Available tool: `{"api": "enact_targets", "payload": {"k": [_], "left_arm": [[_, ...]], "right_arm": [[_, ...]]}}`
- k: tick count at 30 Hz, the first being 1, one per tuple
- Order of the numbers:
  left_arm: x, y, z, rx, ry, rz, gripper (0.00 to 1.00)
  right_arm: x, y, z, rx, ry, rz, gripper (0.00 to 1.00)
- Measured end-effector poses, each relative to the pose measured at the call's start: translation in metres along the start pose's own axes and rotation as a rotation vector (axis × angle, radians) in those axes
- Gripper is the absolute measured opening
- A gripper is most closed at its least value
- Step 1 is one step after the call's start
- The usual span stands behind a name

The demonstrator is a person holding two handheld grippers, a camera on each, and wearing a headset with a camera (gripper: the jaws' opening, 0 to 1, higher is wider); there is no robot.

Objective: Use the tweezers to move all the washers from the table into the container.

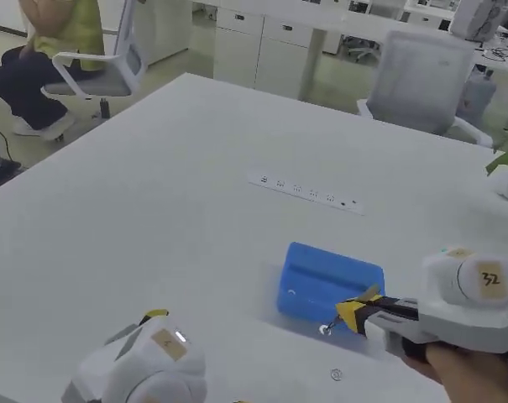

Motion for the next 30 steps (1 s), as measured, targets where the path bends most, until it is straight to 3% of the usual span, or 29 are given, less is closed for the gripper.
{"api": "enact_targets", "payload": {"k": [18,30], "left_arm": [[0.0,0.002,0.002,-0.005,-0.008,0.013,0.92],[0.0,0.005,0.002,-0.006,-0.012,0.028,0.92]], "right_arm": [[0.021,-0.017,-0.037,0.008,0.05,-0.021,0.02],[0.04,-0.007,-0.055,0.028,0.075,0.013,0.02]]}}
Point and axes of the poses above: the centre of the closed fingertips' face, and the gripper's own axes: x roughly forward along the fingers, z roughly to its left, y roughly out of its underside, the point moved 1 cm from there along -x, roughly backward along the fingers, and after that the axes turned 5 degrees about -x, right-handed, at the moved point
